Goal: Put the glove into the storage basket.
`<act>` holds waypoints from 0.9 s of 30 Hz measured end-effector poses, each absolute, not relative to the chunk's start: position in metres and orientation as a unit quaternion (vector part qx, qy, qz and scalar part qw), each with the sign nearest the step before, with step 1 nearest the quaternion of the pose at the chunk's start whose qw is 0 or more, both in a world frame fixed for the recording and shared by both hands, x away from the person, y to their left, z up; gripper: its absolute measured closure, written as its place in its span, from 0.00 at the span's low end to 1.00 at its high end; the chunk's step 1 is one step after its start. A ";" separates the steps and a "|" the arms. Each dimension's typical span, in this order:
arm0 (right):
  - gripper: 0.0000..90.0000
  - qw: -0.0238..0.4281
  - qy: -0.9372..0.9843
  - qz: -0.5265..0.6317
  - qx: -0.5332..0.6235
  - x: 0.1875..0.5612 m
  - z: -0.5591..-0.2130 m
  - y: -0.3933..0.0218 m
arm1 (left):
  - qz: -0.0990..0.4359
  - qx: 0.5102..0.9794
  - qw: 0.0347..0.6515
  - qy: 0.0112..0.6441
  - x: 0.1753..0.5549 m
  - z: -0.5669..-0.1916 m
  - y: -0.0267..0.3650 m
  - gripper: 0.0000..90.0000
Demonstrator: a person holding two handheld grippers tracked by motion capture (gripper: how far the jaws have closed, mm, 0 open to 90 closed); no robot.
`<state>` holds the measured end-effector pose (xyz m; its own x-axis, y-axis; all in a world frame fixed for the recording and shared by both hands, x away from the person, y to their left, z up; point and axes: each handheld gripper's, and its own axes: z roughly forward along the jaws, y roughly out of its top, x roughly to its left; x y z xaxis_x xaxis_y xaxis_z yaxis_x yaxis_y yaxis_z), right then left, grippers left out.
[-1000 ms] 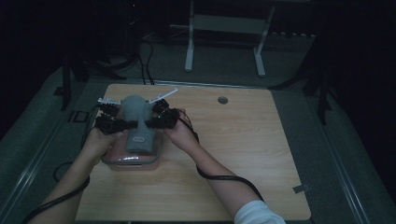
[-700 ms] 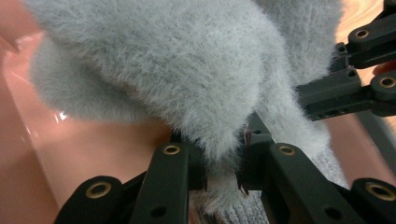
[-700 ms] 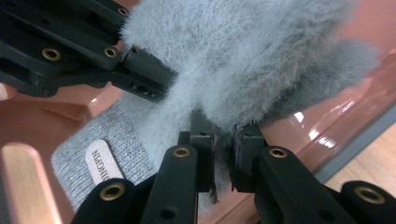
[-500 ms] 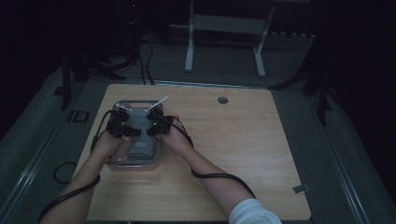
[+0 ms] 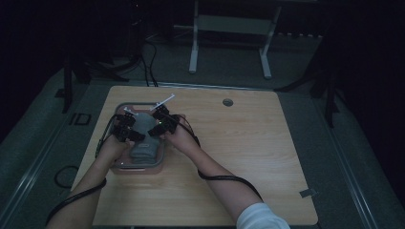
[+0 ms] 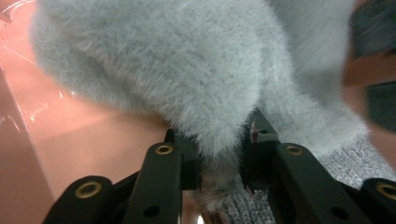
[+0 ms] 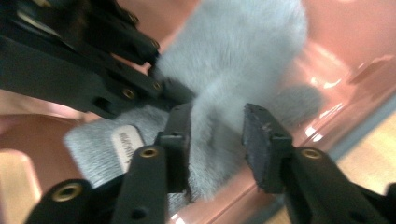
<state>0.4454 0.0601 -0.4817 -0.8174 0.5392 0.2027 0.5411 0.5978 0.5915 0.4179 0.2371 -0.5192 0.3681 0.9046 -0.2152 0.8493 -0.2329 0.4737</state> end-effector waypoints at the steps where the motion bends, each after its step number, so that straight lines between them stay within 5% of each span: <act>1: 0.62 0.002 -0.892 -0.338 -0.300 0.446 -0.479 0.057 | 0.051 0.781 0.266 0.563 0.418 -0.519 0.237 0.79; 13: 0.21 -0.006 -0.891 -0.389 -0.233 0.436 -0.453 0.021 | 0.153 0.776 0.310 0.527 0.399 -0.486 0.236 0.29; 18: 0.18 -0.013 -0.895 -0.393 -0.209 0.429 -0.455 0.004 | 0.197 0.765 0.346 0.506 0.381 -0.469 0.233 0.17; 27: 0.17 -0.030 -0.894 -0.409 -0.181 0.414 -0.459 -0.024 | 0.202 0.773 0.412 0.438 0.338 -0.452 0.207 0.17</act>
<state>0.4142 -0.0243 -0.4586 -0.9329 0.3475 0.0949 0.2988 0.5996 0.7424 0.3377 0.2065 -0.4521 0.5343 0.8438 -0.0492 0.5114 -0.2763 0.8137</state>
